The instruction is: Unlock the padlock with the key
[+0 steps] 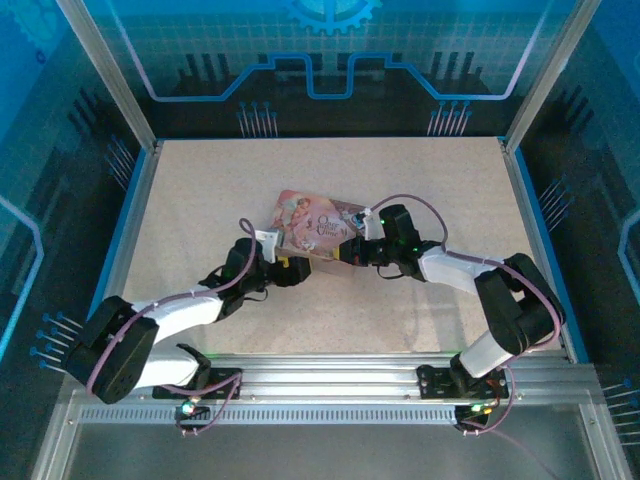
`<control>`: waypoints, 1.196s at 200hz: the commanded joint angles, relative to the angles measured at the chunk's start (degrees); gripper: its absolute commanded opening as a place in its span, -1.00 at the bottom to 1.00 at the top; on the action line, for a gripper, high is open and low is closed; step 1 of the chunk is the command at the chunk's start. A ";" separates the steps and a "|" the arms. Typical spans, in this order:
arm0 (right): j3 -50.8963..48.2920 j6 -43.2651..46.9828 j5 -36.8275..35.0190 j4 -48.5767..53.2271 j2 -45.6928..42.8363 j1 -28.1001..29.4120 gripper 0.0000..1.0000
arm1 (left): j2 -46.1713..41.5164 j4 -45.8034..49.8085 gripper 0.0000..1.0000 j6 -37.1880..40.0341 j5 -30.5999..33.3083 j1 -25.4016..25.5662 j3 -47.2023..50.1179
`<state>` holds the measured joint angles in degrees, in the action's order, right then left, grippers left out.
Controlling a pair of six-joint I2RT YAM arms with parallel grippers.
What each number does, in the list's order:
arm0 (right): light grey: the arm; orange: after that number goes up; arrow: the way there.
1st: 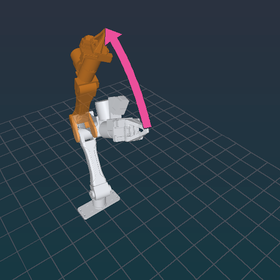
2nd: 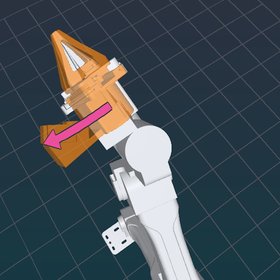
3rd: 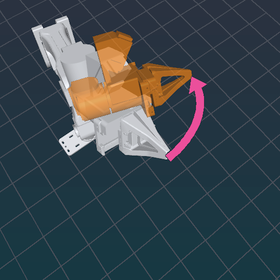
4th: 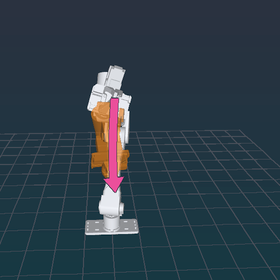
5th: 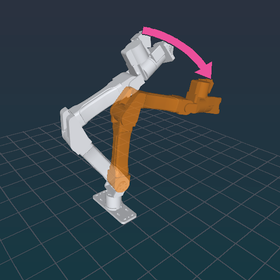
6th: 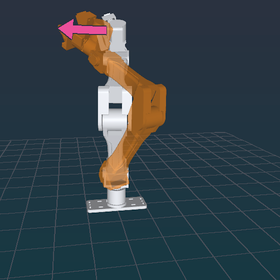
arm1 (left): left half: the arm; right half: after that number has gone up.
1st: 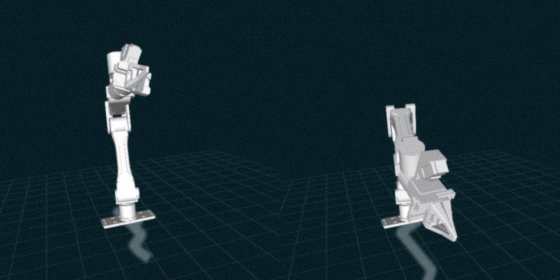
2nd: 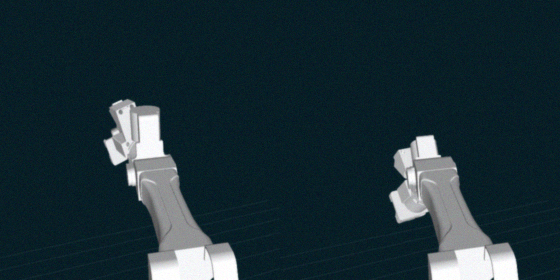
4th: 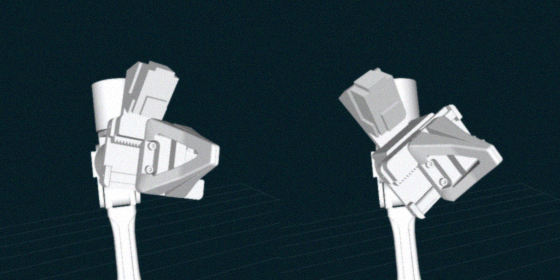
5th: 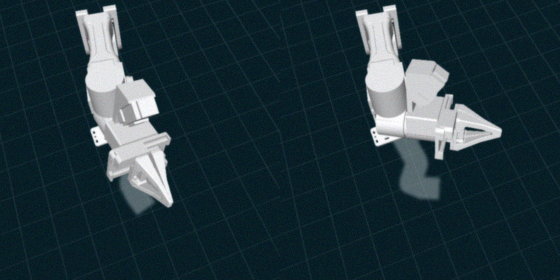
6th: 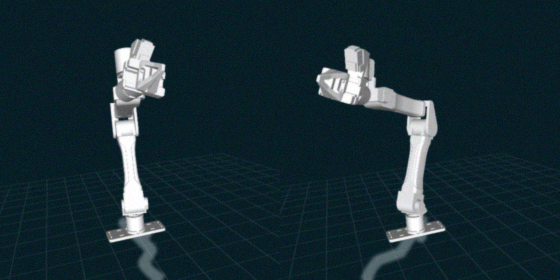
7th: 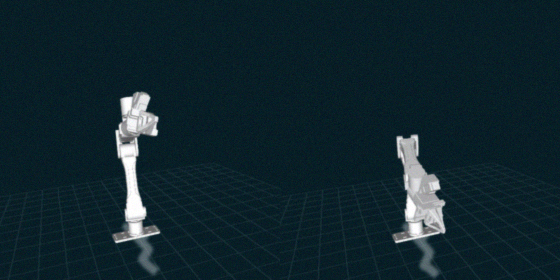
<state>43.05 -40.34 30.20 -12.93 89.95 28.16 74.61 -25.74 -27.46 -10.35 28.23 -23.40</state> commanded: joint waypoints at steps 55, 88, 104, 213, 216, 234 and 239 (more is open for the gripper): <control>-2.19 -1.49 -3.57 4.04 -0.90 1.28 -0.97 | 8.04 -11.10 0.48 2.67 0.20 0.16 1.21; -1.83 -1.24 -3.56 4.67 -0.65 1.39 -0.97 | 10.69 -14.29 0.42 3.16 -0.28 0.66 1.50; -1.85 -1.24 -3.65 4.67 -0.56 1.35 -0.97 | 11.82 -15.96 0.39 3.12 -0.24 0.95 1.78; -1.74 -0.88 -3.73 4.58 -0.13 1.30 -0.97 | 16.84 -19.06 0.26 1.84 0.01 3.70 0.49; -1.74 -0.88 -3.74 4.58 -0.13 1.36 -0.97 | 16.96 -19.01 0.25 1.86 0.14 3.82 0.39; -1.74 -0.88 -3.65 4.58 -0.23 1.36 -0.97 | 17.31 -19.05 0.23 1.59 0.32 4.44 -0.02; -1.74 -0.84 -3.65 4.58 -0.30 1.36 -0.97 | 17.32 -19.15 0.22 1.43 0.38 4.54 -0.08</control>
<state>42.72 -41.19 28.40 -12.95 89.25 28.97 91.24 -42.76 -26.57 -10.26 31.88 -22.57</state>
